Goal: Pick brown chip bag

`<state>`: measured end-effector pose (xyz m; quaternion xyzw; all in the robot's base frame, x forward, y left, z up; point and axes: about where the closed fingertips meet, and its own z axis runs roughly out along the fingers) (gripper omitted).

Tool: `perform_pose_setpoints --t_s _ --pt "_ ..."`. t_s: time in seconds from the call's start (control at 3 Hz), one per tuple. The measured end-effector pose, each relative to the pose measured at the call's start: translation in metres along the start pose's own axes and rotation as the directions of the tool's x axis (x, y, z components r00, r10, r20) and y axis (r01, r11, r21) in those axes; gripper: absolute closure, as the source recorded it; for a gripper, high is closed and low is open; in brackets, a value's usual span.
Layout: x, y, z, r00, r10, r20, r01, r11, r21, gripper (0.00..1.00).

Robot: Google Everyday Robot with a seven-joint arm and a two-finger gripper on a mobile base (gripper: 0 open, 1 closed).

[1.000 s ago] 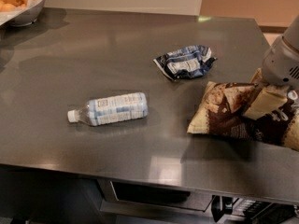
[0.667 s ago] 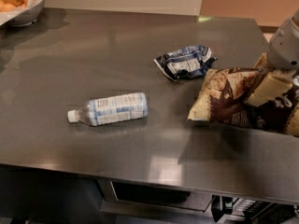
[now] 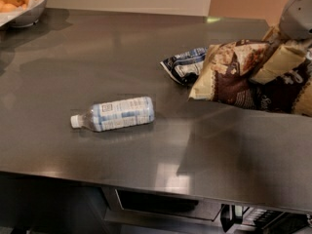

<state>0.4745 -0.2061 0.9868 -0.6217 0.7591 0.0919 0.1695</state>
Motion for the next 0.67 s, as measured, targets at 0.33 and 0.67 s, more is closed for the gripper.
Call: perform_pose_setpoints --t_s 0.33,0.67 --pt "-0.0052 -0.0082 -0.0014 1.000 -0.002 0.016 0.002 0.9993 0.036 1.00" --pt "-0.0059 -0.0094 -0.0013 1.000 -0.003 0.018 0.002 0.9992 0.040 1.00"
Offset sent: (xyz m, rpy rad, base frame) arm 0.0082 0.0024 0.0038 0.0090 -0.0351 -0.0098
